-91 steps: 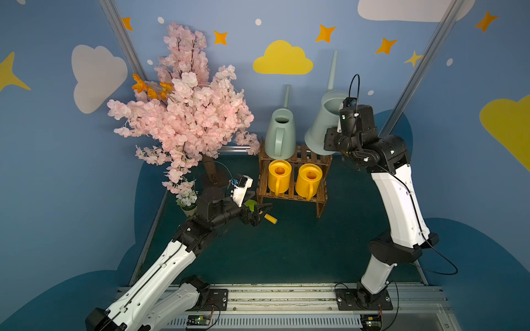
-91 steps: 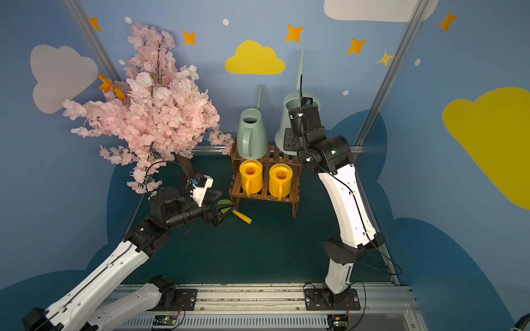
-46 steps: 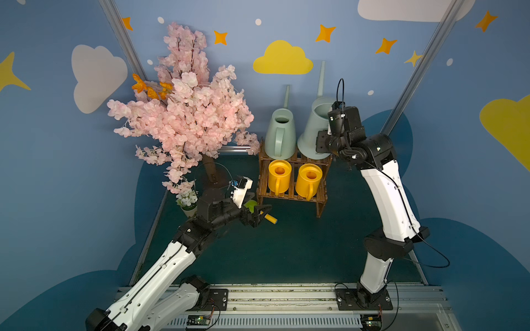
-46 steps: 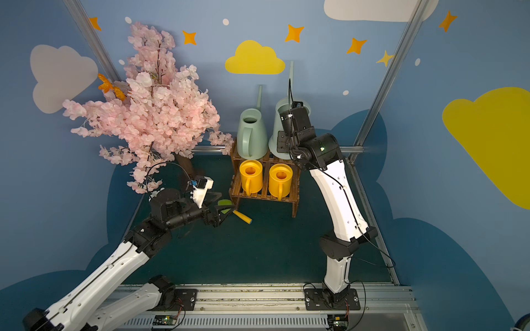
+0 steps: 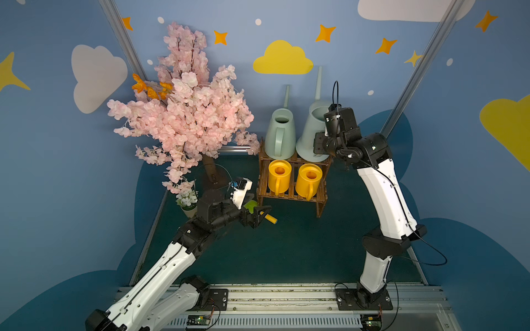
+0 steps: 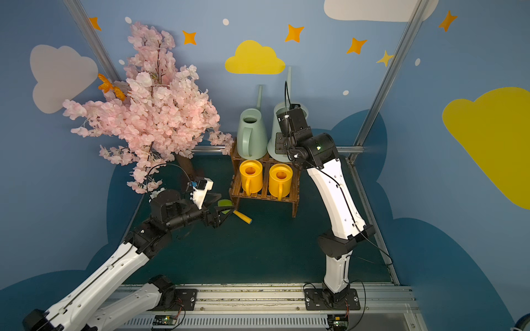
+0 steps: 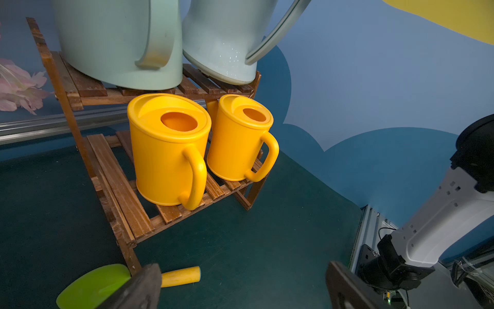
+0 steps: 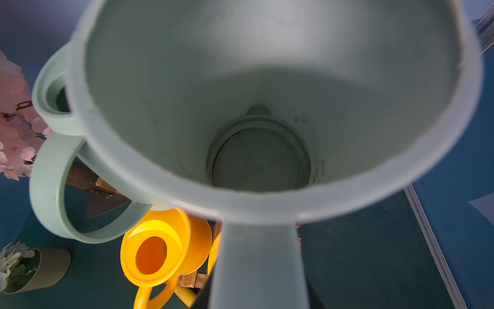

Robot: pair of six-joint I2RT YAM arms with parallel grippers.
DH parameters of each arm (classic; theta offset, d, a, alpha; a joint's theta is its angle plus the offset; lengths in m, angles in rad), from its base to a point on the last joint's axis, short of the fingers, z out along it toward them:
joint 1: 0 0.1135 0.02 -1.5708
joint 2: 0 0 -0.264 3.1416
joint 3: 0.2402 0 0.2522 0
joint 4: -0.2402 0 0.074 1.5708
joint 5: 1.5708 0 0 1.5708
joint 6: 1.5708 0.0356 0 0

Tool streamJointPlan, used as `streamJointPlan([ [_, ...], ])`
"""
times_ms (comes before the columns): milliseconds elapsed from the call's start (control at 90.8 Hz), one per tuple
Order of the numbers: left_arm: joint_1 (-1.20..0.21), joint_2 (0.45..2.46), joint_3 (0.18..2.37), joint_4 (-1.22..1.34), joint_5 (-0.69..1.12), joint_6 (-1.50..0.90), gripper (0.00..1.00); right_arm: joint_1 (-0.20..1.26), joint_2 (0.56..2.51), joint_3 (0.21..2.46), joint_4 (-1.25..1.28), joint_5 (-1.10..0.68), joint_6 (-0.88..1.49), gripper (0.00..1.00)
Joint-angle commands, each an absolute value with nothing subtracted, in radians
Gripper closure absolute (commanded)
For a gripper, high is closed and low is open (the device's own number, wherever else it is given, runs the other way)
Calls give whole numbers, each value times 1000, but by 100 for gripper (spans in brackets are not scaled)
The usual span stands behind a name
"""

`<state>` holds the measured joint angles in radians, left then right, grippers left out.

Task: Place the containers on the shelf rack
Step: 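Place the container on the shelf.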

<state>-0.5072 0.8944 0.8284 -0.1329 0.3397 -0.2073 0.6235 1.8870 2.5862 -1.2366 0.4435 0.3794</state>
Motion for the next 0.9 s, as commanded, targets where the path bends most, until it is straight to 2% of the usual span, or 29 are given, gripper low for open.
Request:
streamJointPlan([
  [0, -511, 880, 817, -126, 335, -202, 0, 625, 1891, 2622, -1203, 443, 391, 100],
  [683, -511, 862, 801, -130, 329, -201, 0, 624, 1920, 2622, -1238, 453, 397, 100],
  [815, -511, 861, 801, -132, 327, -201, 0, 623, 1920, 2622, -1235, 454, 397, 87],
  [892, -511, 862, 801, -131, 325, -199, 0, 623, 1921, 2623, -1231, 456, 397, 84],
])
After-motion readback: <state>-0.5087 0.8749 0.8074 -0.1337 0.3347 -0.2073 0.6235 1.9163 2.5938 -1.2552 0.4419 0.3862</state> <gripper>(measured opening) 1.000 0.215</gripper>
